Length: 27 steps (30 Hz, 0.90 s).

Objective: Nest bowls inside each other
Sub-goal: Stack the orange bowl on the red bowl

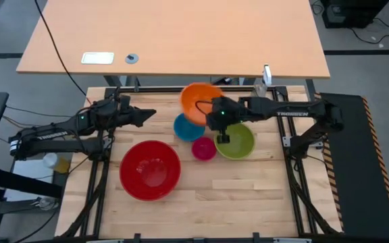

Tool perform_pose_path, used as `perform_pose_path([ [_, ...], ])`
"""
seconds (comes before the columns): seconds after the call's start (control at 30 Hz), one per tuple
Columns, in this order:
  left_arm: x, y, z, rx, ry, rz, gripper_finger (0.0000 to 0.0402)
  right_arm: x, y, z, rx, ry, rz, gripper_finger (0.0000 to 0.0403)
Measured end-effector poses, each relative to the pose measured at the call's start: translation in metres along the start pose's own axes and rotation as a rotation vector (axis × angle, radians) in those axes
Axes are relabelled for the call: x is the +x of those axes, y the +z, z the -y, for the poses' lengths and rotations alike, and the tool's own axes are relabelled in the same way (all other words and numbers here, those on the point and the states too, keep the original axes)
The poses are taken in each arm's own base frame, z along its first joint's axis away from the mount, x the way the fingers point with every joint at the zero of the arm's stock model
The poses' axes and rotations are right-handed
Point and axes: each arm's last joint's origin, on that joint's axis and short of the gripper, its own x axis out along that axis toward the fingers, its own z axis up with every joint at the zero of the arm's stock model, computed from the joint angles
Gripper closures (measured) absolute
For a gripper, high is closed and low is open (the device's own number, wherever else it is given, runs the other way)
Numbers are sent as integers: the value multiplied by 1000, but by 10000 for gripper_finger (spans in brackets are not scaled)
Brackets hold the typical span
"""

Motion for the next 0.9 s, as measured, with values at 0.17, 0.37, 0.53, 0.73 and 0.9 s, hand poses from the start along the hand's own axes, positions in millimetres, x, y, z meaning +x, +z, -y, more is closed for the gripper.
perform_pose_path([
  [0.17, -12, 3, 3, -13, -44, 25, 271, -13, 37, -44, -53, 135, 231, 363],
  [0.37, -28, 6, 8, 5, -117, 46, 271, -8, 65, -93, 11, 187, 406, 363],
  [0.53, -39, 9, 11, -8, -183, 72, 271, 21, 77, -125, 88, 212, 459, 363],
  [0.73, -44, 10, 14, -7, -244, 53, 271, 54, 99, -143, 107, 179, 402, 363],
  [0.9, -44, 9, 13, 14, -250, 36, 271, 70, 133, -146, 84, 177, 431, 363],
])
